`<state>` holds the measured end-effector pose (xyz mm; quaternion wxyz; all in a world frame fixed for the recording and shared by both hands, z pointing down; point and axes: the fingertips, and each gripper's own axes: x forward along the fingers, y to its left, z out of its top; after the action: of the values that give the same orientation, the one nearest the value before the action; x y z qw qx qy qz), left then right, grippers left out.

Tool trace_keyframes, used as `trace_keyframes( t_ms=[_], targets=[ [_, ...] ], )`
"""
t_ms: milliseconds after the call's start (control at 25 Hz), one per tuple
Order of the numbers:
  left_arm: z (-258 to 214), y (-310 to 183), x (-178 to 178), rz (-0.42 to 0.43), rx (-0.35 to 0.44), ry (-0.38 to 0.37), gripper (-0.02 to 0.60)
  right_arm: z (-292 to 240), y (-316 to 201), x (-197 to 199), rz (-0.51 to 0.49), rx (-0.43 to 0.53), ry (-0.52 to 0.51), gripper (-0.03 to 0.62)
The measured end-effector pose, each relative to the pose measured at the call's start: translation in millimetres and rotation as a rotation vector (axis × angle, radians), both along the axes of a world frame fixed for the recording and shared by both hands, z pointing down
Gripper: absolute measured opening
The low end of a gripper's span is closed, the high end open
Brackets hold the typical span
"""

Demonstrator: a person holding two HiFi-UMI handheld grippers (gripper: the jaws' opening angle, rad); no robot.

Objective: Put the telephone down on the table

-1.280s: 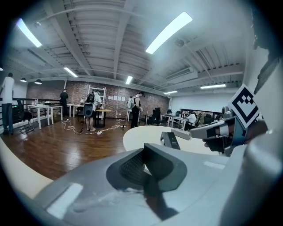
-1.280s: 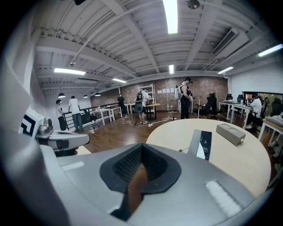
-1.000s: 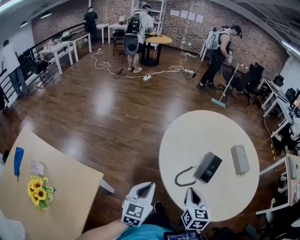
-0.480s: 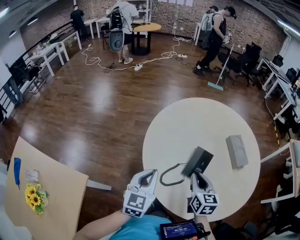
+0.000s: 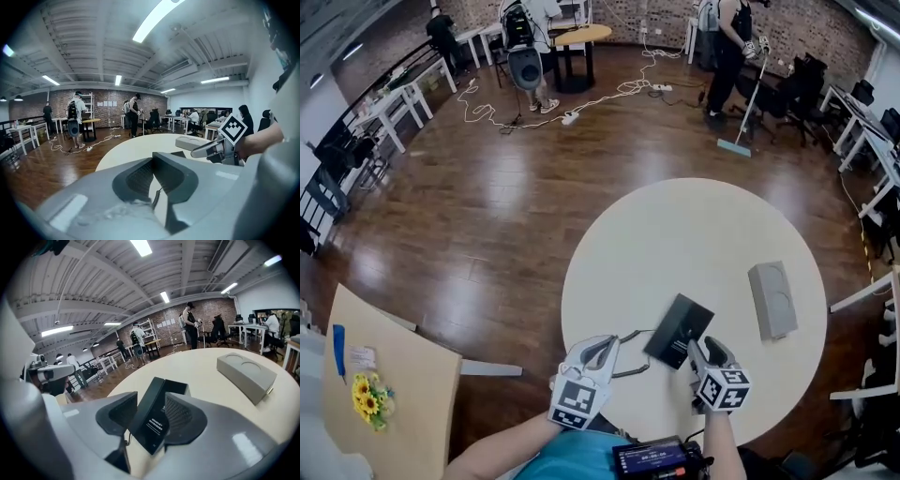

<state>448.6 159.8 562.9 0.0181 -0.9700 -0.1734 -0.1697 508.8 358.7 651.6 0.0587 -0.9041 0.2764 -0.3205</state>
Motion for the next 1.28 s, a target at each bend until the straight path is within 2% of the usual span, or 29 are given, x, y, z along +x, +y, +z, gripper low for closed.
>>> trace_keyframes(
  t_ms=[160,360,480,680,880,1160,1280],
  targets=[
    [11.9,9.2,18.6,-0.009,0.020,-0.017,0.015,40.4,15.1,17.9,-0.032,0.083,-0.150,0.236],
    [37.5,10.9,26.2,-0.029,0.034,-0.077,0.015,79.6,10.9,21.6,-0.125,0.203,-0.278,0.260],
    [49.9,12.7,23.9,-0.037,0.035,-0.120,0.015,89.4,3.7,22.8,-0.176,0.267,-0.327,0.266],
    [66.2,13.7,18.5,-0.048,0.041,-0.164,0.015,105.7,-5.5,26.0,-0.257,0.307,-0.391,0.274],
    [75.0,12.3,17.0,-0.065,0.047,-0.193,0.015,110.6,-24.5,23.1,-0.338,0.363,-0.474,0.267],
    [82.0,6.3,15.6,-0.085,0.037,-0.208,0.015,115.0,-29.0,22.3,-0.357,0.392,-0.529,0.218],
    [84.8,6.6,15.3,-0.092,0.038,-0.222,0.015,109.5,-28.1,23.6,-0.368,0.451,-0.545,0.198]
  ],
)
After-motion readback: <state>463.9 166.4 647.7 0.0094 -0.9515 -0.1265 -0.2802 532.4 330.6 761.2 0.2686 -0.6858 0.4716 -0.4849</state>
